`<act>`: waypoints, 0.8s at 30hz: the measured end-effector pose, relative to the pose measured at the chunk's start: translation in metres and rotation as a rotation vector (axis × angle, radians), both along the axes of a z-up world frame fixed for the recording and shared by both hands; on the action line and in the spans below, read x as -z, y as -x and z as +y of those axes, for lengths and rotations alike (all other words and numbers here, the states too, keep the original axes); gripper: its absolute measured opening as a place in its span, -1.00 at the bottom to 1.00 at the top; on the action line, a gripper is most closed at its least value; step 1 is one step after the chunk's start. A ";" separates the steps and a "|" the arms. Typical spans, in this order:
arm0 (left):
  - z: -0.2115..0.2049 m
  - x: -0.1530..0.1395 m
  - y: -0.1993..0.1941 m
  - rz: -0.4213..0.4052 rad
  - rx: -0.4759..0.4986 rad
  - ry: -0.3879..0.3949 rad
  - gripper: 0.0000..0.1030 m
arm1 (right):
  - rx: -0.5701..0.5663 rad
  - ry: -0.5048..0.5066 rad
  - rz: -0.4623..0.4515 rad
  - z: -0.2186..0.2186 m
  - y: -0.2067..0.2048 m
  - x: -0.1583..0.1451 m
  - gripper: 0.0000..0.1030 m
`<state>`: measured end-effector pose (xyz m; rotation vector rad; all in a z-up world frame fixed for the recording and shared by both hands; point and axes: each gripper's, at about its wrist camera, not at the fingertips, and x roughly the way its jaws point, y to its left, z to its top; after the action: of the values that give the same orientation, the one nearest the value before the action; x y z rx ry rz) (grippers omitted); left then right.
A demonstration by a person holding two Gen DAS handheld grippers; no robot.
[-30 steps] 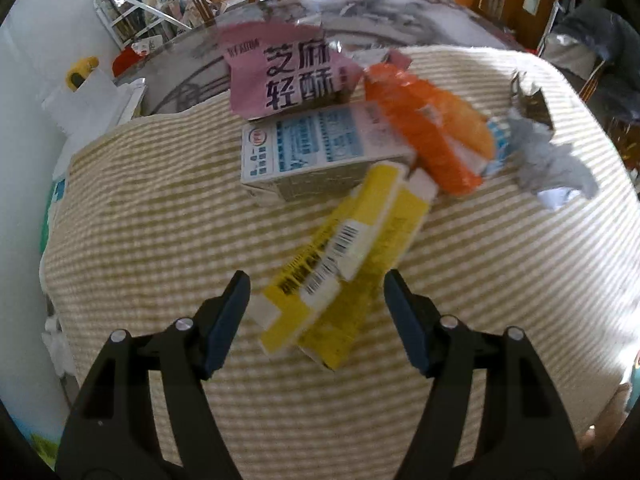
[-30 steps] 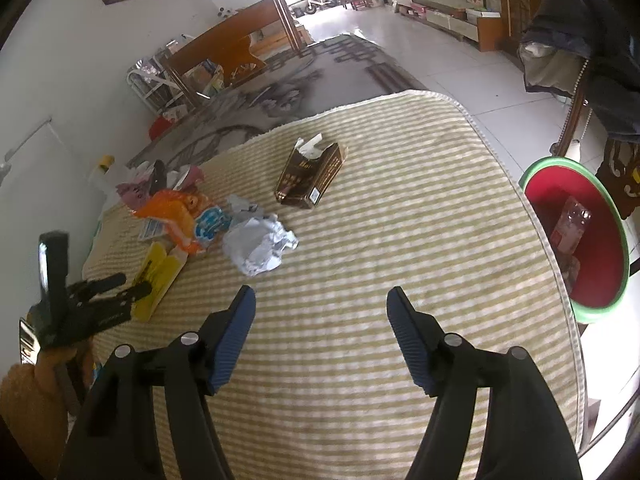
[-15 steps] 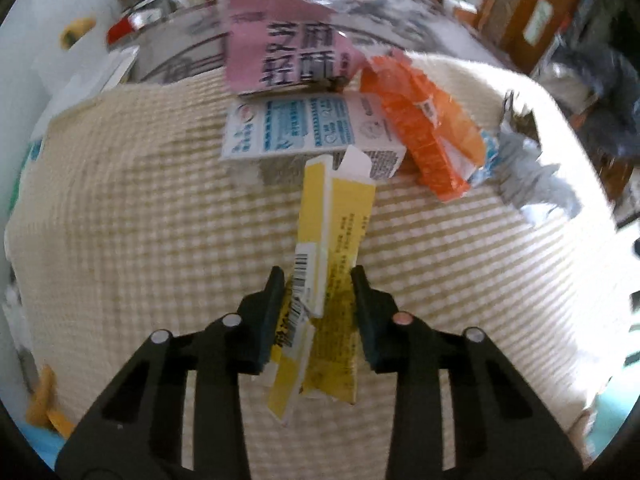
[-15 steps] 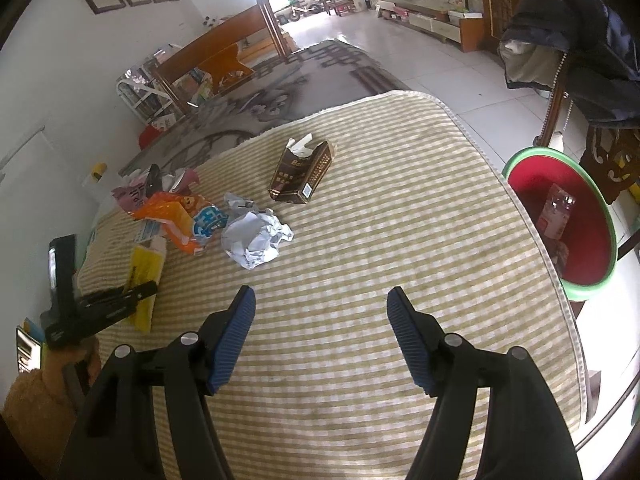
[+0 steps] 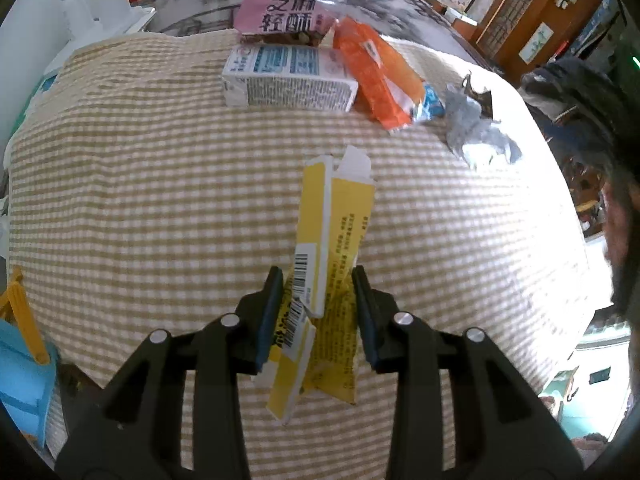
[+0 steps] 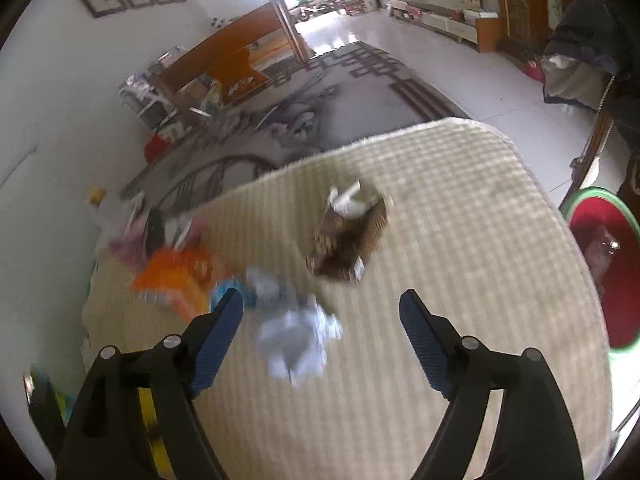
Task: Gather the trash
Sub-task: 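Grasp the yellow packaging strips with the left gripper and lift them, then grasp the brown cigarette box with the right gripper and lift it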
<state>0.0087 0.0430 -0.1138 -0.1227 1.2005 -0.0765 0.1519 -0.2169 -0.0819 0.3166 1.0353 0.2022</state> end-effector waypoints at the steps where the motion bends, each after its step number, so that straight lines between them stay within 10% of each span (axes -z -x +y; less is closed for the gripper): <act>1: 0.000 0.000 0.003 0.003 -0.001 -0.001 -0.34 | 0.011 0.008 0.007 0.001 -0.007 0.004 0.54; 15: 0.029 0.007 0.032 0.026 -0.067 -0.004 -0.30 | 0.137 0.089 0.114 0.018 -0.062 0.053 0.27; 24: 0.027 0.006 0.035 0.024 -0.065 -0.001 -0.30 | 0.029 0.064 0.001 0.011 -0.051 0.020 -0.02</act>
<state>-0.0260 0.0700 -0.1195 -0.1619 1.2197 -0.0180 0.2026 -0.2056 -0.1015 0.2732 1.0355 0.1423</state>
